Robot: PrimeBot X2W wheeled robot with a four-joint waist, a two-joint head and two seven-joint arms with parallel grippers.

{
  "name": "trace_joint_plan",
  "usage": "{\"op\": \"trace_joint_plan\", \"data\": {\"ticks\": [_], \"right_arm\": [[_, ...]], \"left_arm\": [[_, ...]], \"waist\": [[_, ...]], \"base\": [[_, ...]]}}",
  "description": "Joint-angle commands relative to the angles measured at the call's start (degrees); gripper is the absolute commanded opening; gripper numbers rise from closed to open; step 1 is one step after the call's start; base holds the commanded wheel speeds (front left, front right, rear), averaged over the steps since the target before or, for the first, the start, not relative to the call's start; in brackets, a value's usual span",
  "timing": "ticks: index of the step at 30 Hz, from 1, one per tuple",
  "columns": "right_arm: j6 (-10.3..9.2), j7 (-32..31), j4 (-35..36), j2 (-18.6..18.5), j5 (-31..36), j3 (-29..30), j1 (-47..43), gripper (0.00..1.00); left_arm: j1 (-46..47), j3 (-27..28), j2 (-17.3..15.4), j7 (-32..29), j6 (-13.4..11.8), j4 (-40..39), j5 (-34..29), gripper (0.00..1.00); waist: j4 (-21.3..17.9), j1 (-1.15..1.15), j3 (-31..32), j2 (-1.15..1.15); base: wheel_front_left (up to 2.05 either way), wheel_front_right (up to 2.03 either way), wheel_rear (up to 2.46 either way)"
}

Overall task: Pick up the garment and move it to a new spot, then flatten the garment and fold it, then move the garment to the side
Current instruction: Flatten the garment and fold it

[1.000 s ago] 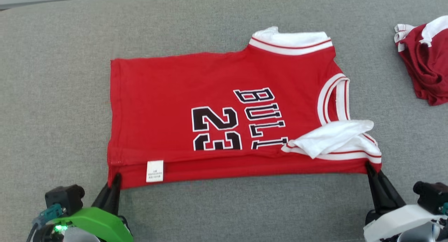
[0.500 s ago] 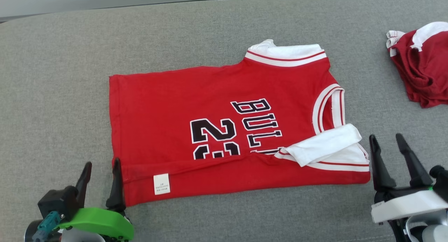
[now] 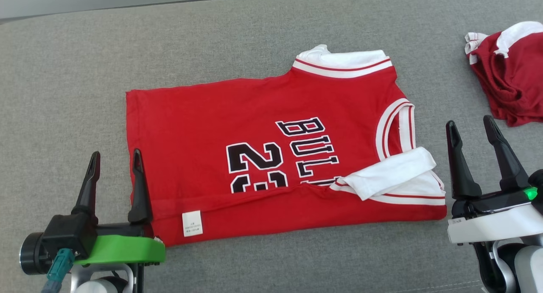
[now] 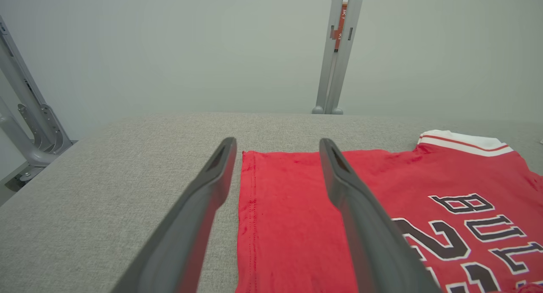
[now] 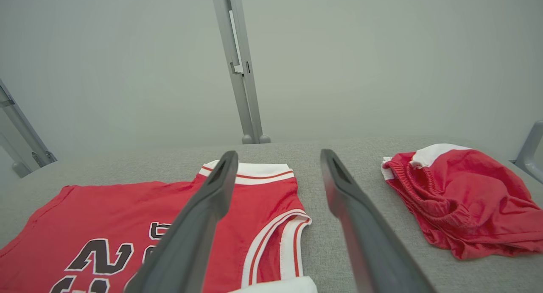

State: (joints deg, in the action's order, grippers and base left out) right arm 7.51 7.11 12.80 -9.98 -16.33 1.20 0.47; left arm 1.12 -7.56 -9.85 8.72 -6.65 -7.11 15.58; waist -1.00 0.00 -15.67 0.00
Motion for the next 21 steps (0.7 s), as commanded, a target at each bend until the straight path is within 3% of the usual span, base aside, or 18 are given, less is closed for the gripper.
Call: {"op": "trace_joint_plan", "data": {"ticks": [1,5,11,16,21], "right_arm": [[-0.04,-0.14,0.33,0.02,0.03,-0.10,0.92,1.00],[-0.04,-0.01,0.36,0.05,-0.55,0.30,1.48,1.00],[-0.04,-0.35,0.22,0.23,-0.87,-0.44,2.87,1.00],[-0.04,0.26,-0.88,0.25,-1.18,-1.93,4.84,1.00],[-0.04,1.09,-2.64,0.17,-1.88,-3.50,6.41,1.00]], "left_arm": [[1.19,0.01,-0.19,0.29,-0.37,-0.17,-0.36,1.00],[4.45,-0.52,-1.21,-1.13,0.80,1.30,-0.30,1.00],[15.87,-1.15,-3.41,-7.61,5.13,8.15,2.40,1.00],[27.03,-0.79,-5.27,-15.02,9.25,19.46,6.38,1.00],[35.36,-0.01,-7.44,-18.73,11.29,31.74,8.64,1.00]], "waist": [[0.02,0.00,-0.51,0.00],[0.42,0.00,-2.52,0.00],[0.30,0.00,-5.93,0.00],[-1.11,0.00,-8.67,0.00],[-2.86,0.00,-10.26,0.00]], "base": [[0.00,0.00,0.00],[0.00,0.00,0.00],[0.00,0.00,0.00],[0.00,0.00,0.00],[0.00,0.00,0.00]]}}
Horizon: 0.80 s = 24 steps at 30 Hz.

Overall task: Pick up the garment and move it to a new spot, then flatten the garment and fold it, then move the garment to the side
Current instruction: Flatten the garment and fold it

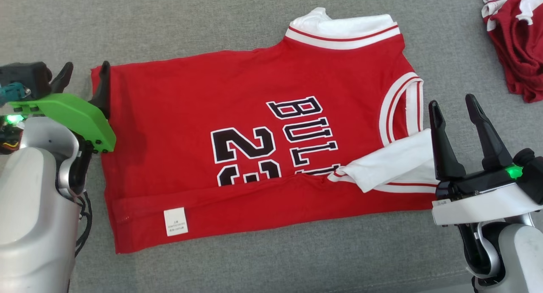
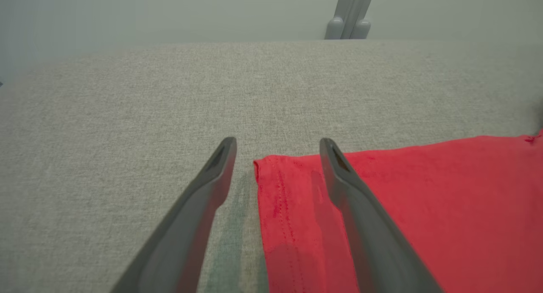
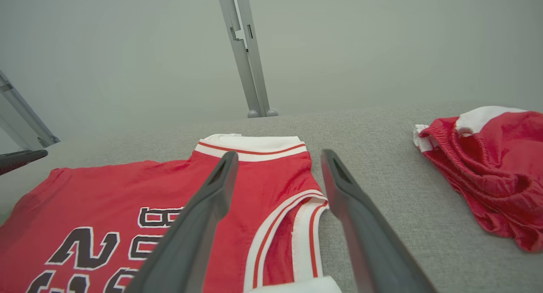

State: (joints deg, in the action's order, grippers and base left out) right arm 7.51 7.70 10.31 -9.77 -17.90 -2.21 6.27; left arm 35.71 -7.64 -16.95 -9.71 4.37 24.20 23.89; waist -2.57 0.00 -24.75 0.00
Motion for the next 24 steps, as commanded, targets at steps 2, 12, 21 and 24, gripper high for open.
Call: {"op": "trace_joint_plan", "data": {"ticks": [2,12,21,24], "right_arm": [[-0.04,0.72,-1.10,-0.22,-0.67,-0.21,1.09,1.00],[-0.04,1.75,-6.87,-2.69,-3.23,0.61,4.39,1.00],[-0.02,1.40,-16.56,-8.66,-8.03,-0.55,15.46,1.00],[-0.02,0.84,-20.57,-10.59,-10.14,-2.31,20.84,1.00]], "left_arm": [[2.91,0.04,-1.04,-1.41,0.76,4.81,0.88,1.00],[6.96,-1.75,-1.76,-2.77,2.58,17.35,3.65,0.00],[9.94,-4.85,-0.39,-0.11,3.01,19.56,4.73,0.00],[11.15,-6.22,0.54,0.98,3.10,19.88,4.99,0.00]], "waist": [[-1.75,0.00,-1.44,0.00],[-2.35,0.00,-2.00,0.00],[0.69,0.00,-3.97,0.00],[2.48,0.00,-5.08,0.00]], "base": [[0.00,0.00,0.00],[0.00,0.00,0.00],[0.00,0.00,0.00],[0.00,0.00,0.00]]}}
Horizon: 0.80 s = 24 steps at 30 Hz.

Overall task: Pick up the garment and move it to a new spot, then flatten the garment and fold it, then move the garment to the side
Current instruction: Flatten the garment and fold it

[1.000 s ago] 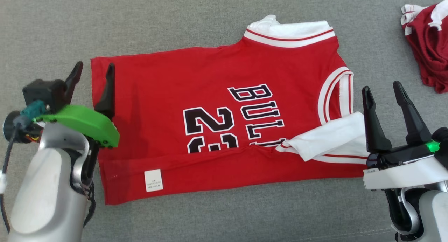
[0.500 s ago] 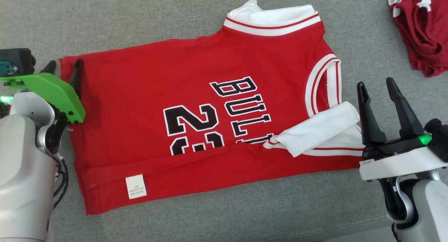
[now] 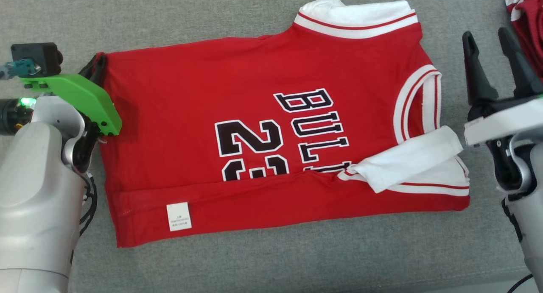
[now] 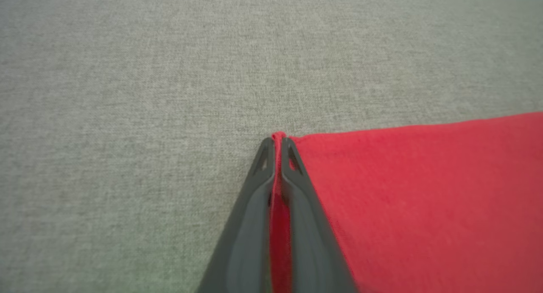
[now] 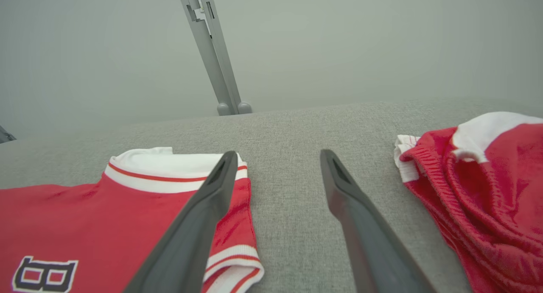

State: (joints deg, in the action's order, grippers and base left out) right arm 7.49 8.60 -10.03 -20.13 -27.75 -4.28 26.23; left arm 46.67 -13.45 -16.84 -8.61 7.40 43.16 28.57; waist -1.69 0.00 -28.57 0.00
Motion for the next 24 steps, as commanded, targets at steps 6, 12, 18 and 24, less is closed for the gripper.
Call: {"op": "trace_joint_plan", "data": {"ticks": [6,12,18,24], "right_arm": [[0.00,-0.97,-7.51,-3.22,-3.28,-5.06,9.92,1.00],[0.00,-4.11,-14.66,-5.23,-6.36,-10.71,16.04,1.00],[0.00,-9.09,-18.01,-7.50,-11.69,-17.47,19.22,0.38],[0.00,-4.97,-16.82,-10.12,-15.09,-21.03,20.44,0.00]], "left_arm": [[2.46,-3.26,2.27,1.93,0.13,1.55,1.05,0.00],[2.90,-5.82,2.30,3.69,0.00,2.96,2.45,0.00],[3.42,-7.77,1.98,5.17,-0.01,4.22,4.37,0.00],[4.33,-8.93,1.32,7.95,-0.01,4.66,5.40,0.00]], "waist": [[5.09,0.00,-3.23,0.00],[6.24,0.00,-3.71,0.00],[6.33,0.00,-3.58,0.00],[6.03,0.00,-2.53,0.00]], "base": [[0.00,0.00,0.00],[0.00,0.00,0.00],[0.00,0.00,0.00],[0.00,0.00,0.00]]}}
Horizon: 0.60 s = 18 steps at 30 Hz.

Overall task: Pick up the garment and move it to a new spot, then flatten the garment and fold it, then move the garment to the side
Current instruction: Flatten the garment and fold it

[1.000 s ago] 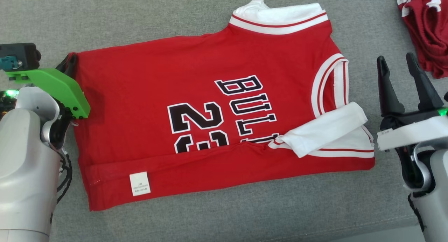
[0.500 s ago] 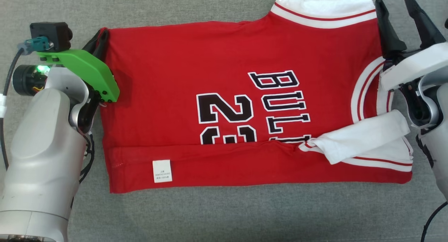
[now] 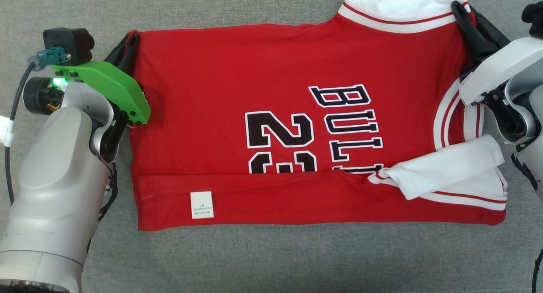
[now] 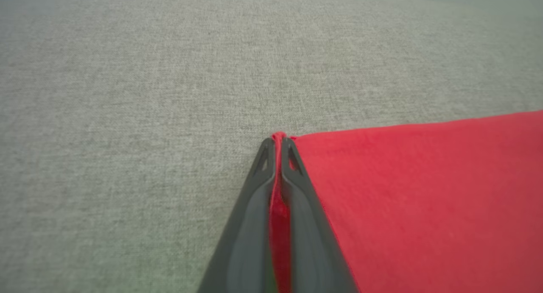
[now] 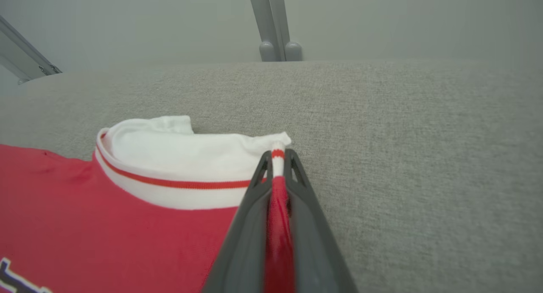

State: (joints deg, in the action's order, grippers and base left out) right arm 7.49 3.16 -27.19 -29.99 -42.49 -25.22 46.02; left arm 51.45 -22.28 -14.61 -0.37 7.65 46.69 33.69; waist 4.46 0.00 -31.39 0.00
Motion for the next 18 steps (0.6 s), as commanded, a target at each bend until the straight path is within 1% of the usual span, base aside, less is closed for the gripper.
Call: {"op": "trace_joint_plan", "data": {"ticks": [1,7,11,14,18], "right_arm": [[0.00,1.54,0.43,-0.60,-0.49,-0.55,0.70,0.00],[-0.01,7.81,1.55,-2.44,-0.53,-1.25,1.19,0.00],[0.00,10.07,3.07,-3.04,0.10,-1.58,-1.10,0.00],[0.00,11.00,5.47,-3.68,0.31,-1.78,-4.13,0.00],[0.00,11.61,9.62,-4.60,-0.32,-1.24,-10.55,0.00]], "left_arm": [[-0.11,-0.21,-1.02,0.41,-0.26,1.04,0.43,0.00],[1.41,-0.45,-1.86,4.82,-0.23,-1.71,0.60,0.00],[-1.28,-0.07,-2.57,7.34,-0.46,-5.17,0.73,0.00],[-4.94,0.32,-3.14,8.82,-1.50,-9.39,0.96,0.00],[-12.21,1.05,-4.11,9.70,-3.80,-16.96,1.70,0.00]], "waist": [[-0.17,0.00,0.55,0.00],[-0.36,0.00,1.90,0.00],[-0.65,0.00,2.78,0.00],[-0.75,0.00,3.27,0.00],[-0.89,0.00,3.80,0.00]], "base": [[0.00,0.00,0.00],[0.00,0.00,0.00],[0.00,0.00,0.00],[0.00,0.00,0.00],[0.00,0.00,0.00]]}}
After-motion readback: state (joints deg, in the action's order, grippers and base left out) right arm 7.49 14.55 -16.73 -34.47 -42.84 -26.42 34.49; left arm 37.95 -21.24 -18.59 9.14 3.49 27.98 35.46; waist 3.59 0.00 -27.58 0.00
